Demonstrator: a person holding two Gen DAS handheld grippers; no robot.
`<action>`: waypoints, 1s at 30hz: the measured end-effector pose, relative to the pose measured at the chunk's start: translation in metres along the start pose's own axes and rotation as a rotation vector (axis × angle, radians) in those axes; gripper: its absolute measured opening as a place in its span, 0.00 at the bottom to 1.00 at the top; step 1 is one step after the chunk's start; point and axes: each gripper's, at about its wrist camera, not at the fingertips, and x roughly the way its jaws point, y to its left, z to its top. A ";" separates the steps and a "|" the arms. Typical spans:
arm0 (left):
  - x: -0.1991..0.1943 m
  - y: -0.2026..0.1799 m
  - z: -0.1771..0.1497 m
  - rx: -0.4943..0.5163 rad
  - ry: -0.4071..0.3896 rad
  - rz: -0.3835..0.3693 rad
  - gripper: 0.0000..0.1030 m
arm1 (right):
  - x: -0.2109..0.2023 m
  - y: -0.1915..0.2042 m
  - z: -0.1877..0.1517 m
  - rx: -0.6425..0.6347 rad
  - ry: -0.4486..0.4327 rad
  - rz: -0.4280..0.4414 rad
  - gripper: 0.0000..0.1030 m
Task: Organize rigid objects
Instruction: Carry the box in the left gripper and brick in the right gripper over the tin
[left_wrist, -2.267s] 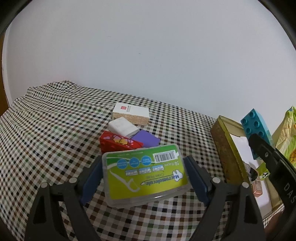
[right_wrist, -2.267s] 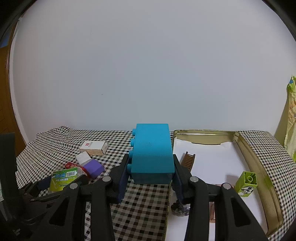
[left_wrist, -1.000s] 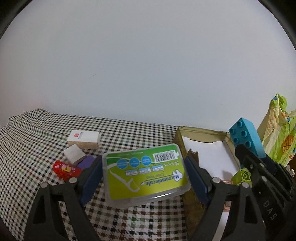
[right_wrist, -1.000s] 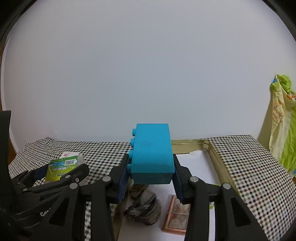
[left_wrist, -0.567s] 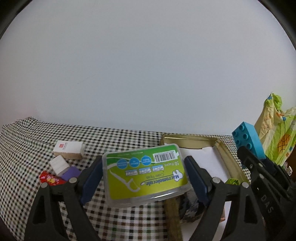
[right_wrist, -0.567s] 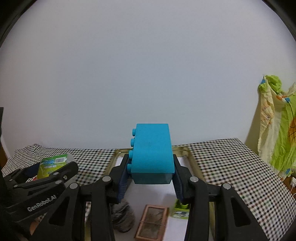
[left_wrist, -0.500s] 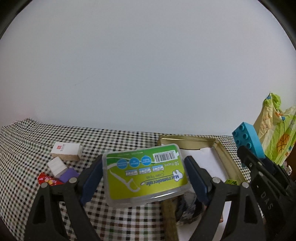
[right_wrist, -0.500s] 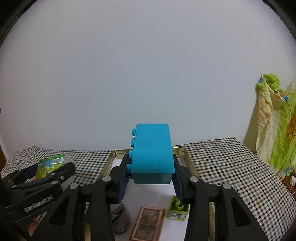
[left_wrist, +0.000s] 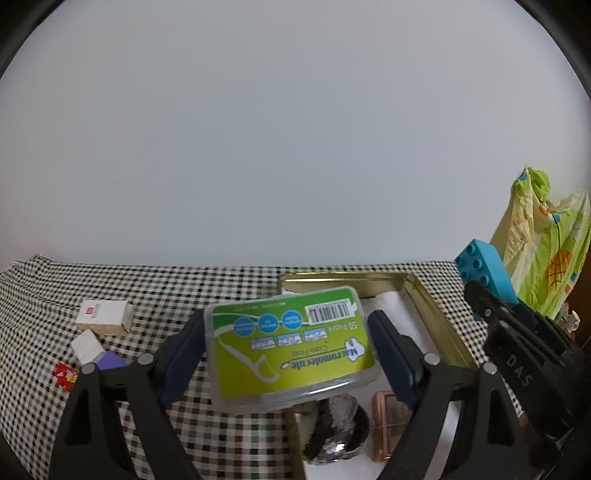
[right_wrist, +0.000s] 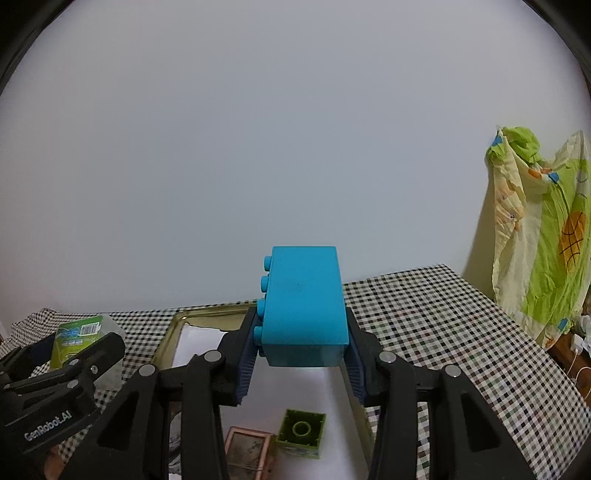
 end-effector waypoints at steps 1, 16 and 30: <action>0.002 -0.001 0.000 -0.002 0.012 -0.010 0.84 | 0.002 -0.001 0.000 0.002 0.008 -0.002 0.44; 0.028 -0.028 -0.005 0.056 0.153 0.000 0.84 | 0.030 -0.013 -0.002 0.048 0.153 0.039 0.44; 0.058 -0.050 -0.018 0.166 0.288 0.035 0.84 | 0.054 -0.022 0.001 0.118 0.244 0.117 0.44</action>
